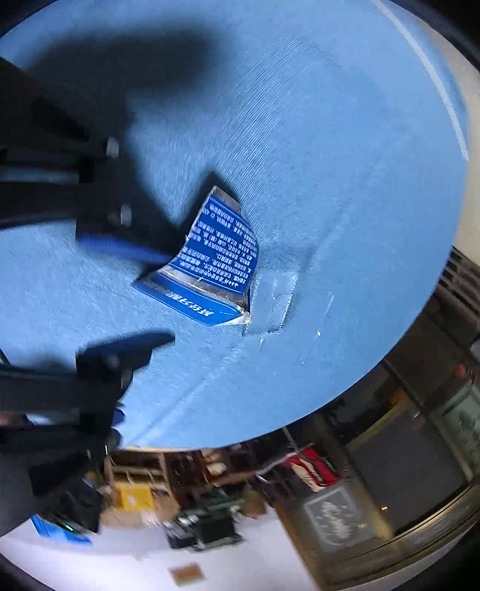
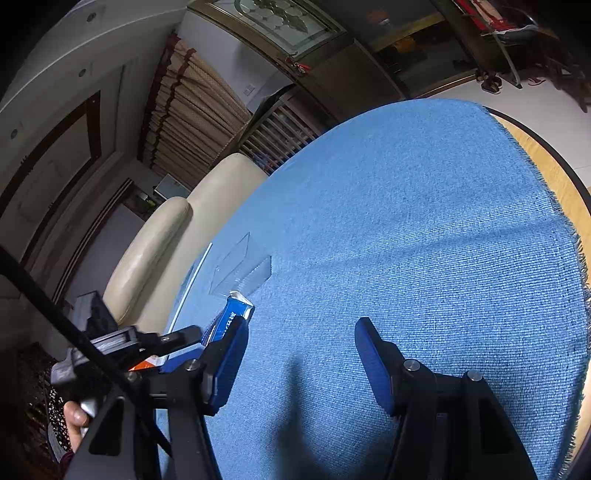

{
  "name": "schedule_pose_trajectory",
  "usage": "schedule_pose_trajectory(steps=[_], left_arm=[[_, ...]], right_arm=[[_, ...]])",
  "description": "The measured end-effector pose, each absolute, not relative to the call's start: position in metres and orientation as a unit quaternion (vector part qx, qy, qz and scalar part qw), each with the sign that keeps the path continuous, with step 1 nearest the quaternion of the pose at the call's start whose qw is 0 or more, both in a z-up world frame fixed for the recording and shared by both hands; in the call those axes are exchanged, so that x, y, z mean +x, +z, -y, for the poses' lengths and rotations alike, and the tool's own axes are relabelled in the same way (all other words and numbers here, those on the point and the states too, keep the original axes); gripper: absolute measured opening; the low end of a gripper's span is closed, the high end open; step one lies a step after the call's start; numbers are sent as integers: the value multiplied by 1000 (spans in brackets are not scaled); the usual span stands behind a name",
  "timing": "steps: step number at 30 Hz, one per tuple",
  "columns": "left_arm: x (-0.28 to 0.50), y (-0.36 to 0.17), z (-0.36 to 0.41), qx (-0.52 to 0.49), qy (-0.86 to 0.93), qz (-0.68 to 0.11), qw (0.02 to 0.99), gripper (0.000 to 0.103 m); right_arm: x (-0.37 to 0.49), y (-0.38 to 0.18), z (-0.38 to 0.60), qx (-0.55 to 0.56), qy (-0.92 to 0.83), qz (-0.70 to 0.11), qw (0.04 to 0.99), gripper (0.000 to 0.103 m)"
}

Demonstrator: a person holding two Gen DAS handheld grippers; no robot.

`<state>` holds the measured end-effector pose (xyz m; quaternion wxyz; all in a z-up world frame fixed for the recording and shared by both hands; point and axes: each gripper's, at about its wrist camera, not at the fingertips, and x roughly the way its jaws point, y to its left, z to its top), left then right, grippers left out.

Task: Collect trash
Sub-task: 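Grasp the clear plastic tray with the right gripper while the left holds the blue-white box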

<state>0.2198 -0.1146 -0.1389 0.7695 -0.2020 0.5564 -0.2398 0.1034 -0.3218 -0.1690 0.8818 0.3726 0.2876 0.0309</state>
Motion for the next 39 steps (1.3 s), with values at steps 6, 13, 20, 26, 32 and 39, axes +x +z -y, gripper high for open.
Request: schedule_pose_trajectory(steps=[6,13,20,26,32,39], left_arm=[[227,-158,108,-269,-236,-561,746,8],[210,-135,99,-212,-241,-528,786,3],[192,-114,80,-163,-240,-503,814,3],[181,-109,63,-150,-237,-491,825,3],[177,-105,51,-143,-245,-482,829,3],[173,-104,42,-144,-257,-473,831,3]], right_arm=[[103,-169,322,373,31,-287,882,64],[105,-169,321,373,29,-294,879,65],[145,-153,299,344,65,-336,875,68],[208,-137,268,292,75,-361,882,77],[250,-129,253,287,64,-368,882,77],[294,-136,254,249,-16,-427,869,69]])
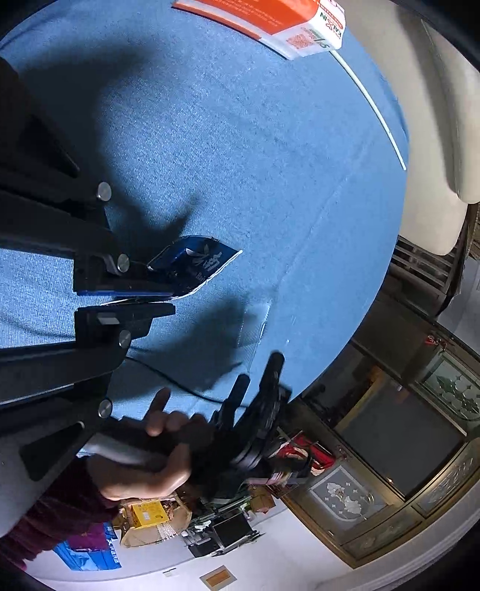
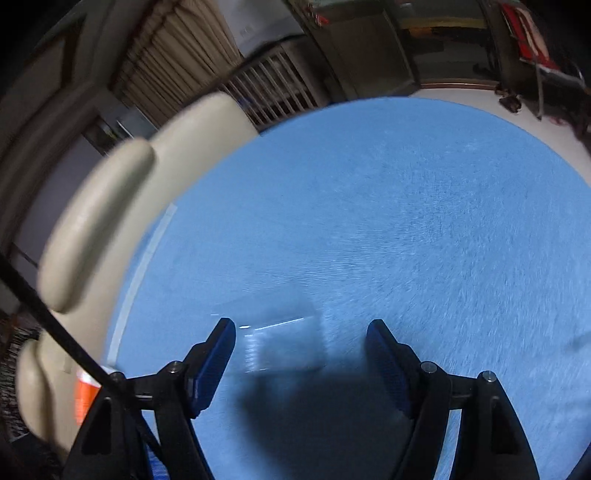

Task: Collect trash

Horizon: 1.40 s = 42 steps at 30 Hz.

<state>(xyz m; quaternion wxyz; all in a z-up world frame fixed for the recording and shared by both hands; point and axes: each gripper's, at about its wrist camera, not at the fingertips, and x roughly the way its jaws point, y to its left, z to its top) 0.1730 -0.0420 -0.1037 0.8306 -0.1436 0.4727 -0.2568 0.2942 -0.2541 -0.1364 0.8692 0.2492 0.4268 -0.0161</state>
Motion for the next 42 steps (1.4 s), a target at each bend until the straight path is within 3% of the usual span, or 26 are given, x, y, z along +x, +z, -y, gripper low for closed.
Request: schedule_pose_trajectory(steps=[1,3,4,5,7,33,34,36,38,42], left_arm=[[173,-104,42,-144,-258,-473,830,3],[171,-107,39,-140,-254,-475,830,3],[172,-108,39,-136,-249,-477,831,3],[171,-109,42,-135,-246,-479,832,3],[170,-111,43,-136,-242,-481,832,3],[103,-74,15,-116,-210,-448,861,3],[102,-76,10,-113,-199,-450,864,6],[103,-81,3,-108,-183,-458,863,26],[100,-85,-7,-102,-164,-461,866,65],[91,-98,-20,-81,-134,-471,868,67]], right_arm=[[301,-139,253,243,-19,-437,866,52],[311,-147,249,239,-18,-458,856,35],[313,-148,245,229,-22,-460,858,19],[313,-148,242,217,-25,-458,862,10],[308,-146,231,186,-34,-452,872,3],[115,-120,267,317,5,-402,859,2],[109,-120,268,319,6,-402,858,2],[101,-122,269,317,5,-404,858,2],[91,-124,267,300,-1,-409,862,2],[79,-133,259,259,-16,-430,865,2]])
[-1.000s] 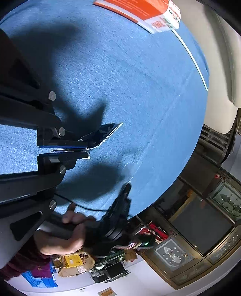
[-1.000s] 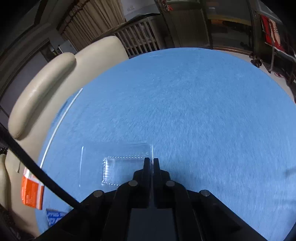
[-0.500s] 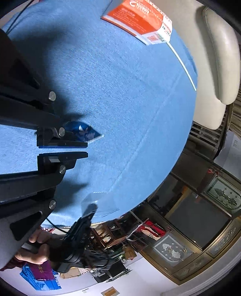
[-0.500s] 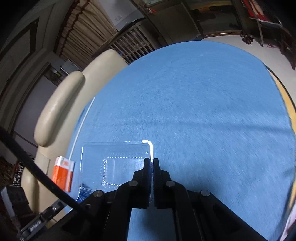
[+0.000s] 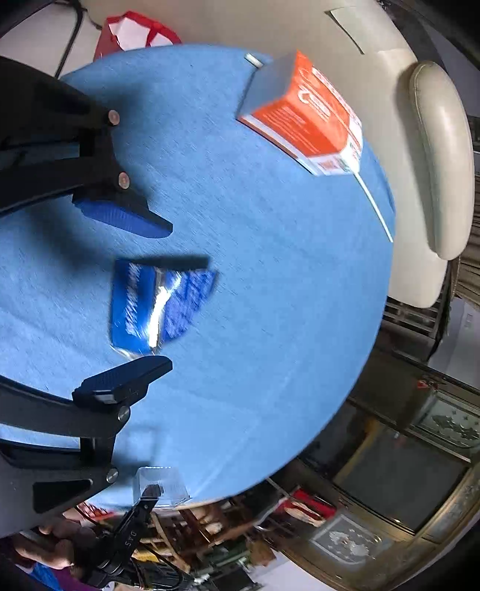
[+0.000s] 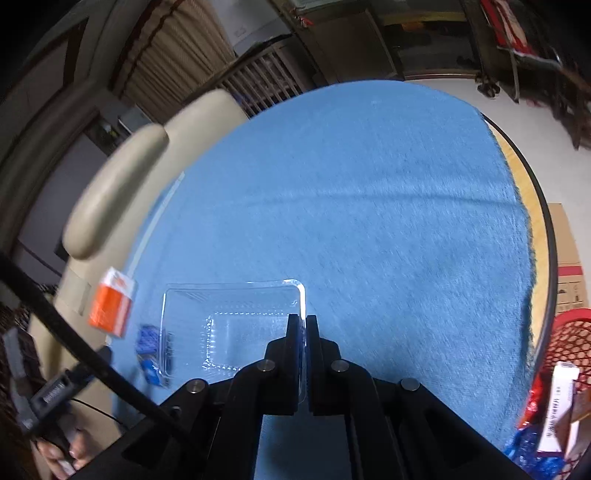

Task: Collect trash

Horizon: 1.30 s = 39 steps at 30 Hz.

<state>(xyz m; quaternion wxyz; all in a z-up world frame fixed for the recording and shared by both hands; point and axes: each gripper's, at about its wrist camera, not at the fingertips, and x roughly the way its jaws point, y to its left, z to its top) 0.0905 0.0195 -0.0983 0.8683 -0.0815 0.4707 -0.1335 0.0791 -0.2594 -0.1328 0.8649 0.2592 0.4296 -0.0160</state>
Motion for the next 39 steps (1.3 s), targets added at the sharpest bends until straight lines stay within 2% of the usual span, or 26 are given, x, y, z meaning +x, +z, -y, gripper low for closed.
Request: schedule_pose_trajectory(steps=[9,12,13,17,18,20,21,22,24,26,29,30,31,32,33,34,39], left_arm=[[108,-124,34,8,-101,-488,867,75],[116,-136,42,6,-97,-507,857,77],[119,-143,45,14,-99,-513,853,80],[117,-148,39,13,-98,-501,860,79],[117,-149,36,6,-108,-499,860,75],[117,-149,30,15,-105,-493,864,42],[118,-149,28,17,-108,-493,863,37],[119,-148,25,9,-116,-494,861,27],[119,-149,19,-2,-126,-499,858,23],[118,-147,16,-1,-133,-489,862,12],[119,-149,13,-6,-142,-495,857,12],[118,-150,10,-12,-148,-500,853,12],[117,-149,11,-15,-149,-500,853,19],[118,-149,9,-16,-148,-498,854,40],[117,-148,6,-14,-143,-494,858,56],[115,-147,3,-13,-138,-487,863,77],[116,-141,1,-5,-142,-465,874,77]], right_arm=[[79,-144,239,240,-17,-444,863,2],[78,-145,243,245,-22,-443,862,2],[78,-147,243,246,-23,-445,861,2],[78,-150,244,249,-23,-449,858,2],[78,-151,243,247,-22,-448,859,2],[78,-151,243,248,-22,-447,859,2],[78,-151,243,248,-21,-446,859,2],[77,-151,243,246,-21,-445,861,2],[79,-151,238,240,-21,-444,863,2],[78,-150,237,238,-20,-443,864,2],[78,-152,236,240,-20,-446,862,2],[77,-153,237,244,-21,-447,860,3],[76,-153,239,249,-22,-446,859,3],[75,-153,241,251,-21,-446,859,3],[74,-153,241,252,-22,-445,859,3],[74,-153,242,252,-21,-445,859,3],[73,-156,242,256,-20,-446,857,4]])
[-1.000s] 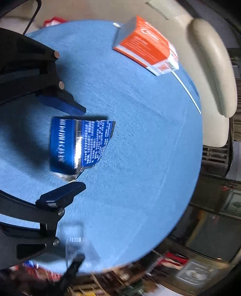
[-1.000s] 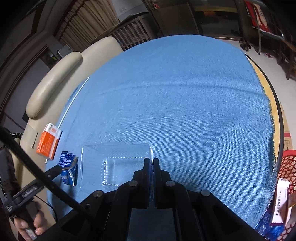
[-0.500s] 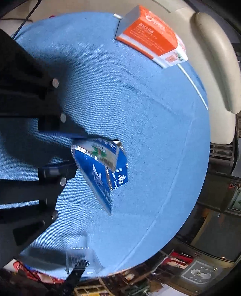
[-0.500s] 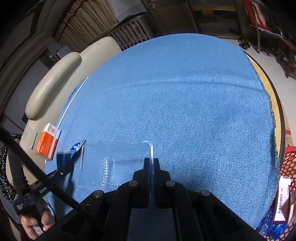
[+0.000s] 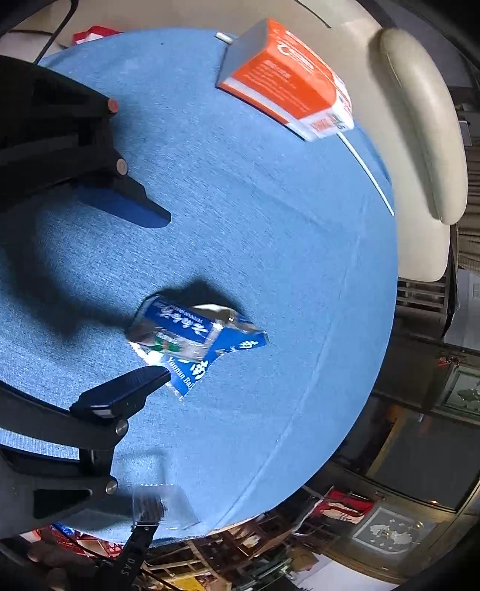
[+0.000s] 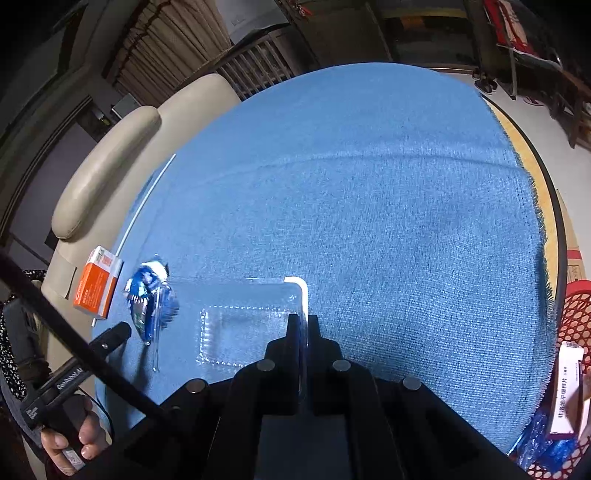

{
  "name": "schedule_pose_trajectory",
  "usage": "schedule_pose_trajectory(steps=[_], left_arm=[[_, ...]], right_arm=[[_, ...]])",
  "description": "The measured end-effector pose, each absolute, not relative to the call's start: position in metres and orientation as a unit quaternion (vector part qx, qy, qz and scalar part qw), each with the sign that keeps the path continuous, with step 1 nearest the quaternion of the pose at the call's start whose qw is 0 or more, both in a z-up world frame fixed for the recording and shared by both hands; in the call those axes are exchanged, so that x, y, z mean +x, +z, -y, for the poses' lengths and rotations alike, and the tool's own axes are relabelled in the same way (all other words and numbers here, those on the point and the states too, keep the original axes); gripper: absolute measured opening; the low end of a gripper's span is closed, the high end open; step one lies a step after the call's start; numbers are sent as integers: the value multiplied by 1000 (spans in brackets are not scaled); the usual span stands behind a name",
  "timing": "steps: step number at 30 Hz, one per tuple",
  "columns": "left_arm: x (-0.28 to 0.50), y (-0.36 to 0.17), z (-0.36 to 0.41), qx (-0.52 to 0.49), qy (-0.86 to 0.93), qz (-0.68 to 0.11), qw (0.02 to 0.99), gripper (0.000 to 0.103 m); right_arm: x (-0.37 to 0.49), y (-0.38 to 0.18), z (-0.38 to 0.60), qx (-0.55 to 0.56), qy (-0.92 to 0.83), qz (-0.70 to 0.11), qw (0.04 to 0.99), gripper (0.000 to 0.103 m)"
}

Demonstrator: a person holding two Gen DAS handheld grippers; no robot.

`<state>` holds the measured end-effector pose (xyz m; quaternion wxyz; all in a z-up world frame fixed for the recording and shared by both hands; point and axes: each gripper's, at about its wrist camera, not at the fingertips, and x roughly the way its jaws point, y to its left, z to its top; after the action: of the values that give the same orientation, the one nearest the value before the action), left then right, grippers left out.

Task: Collect trash

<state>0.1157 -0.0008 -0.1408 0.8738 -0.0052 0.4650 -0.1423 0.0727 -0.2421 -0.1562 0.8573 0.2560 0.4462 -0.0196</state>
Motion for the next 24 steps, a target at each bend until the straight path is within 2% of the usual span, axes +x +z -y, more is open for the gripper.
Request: schedule_pose_trajectory(steps=[6,10,11,12,13,14,18,20,24], left_arm=[[150,-149,13,4,-142,-480,866,78],[171,-148,7,-34,-147,-485,861,77],[176,-150,6,-40,-151,-491,857,66],[184,-150,4,-50,-161,-493,854,60],[187,-151,2,-70,-181,-494,847,46],[190,-152,0,-77,-190,-494,845,37],[179,-146,11,-47,-191,-480,855,35],[173,-142,11,-57,-200,-474,856,25],[163,-130,8,-58,-206,-464,860,23]], right_arm=[[72,-157,242,258,-19,-446,857,4],[72,-156,242,259,-18,-446,857,4],[72,-156,241,259,-19,-446,857,4],[72,-157,241,259,-19,-446,857,4],[72,-157,241,260,-18,-446,856,4],[71,-157,242,260,-18,-445,857,4],[71,-157,243,261,-18,-444,857,4],[70,-156,242,259,-18,-441,859,4],[65,-149,244,264,-14,-427,865,4]])
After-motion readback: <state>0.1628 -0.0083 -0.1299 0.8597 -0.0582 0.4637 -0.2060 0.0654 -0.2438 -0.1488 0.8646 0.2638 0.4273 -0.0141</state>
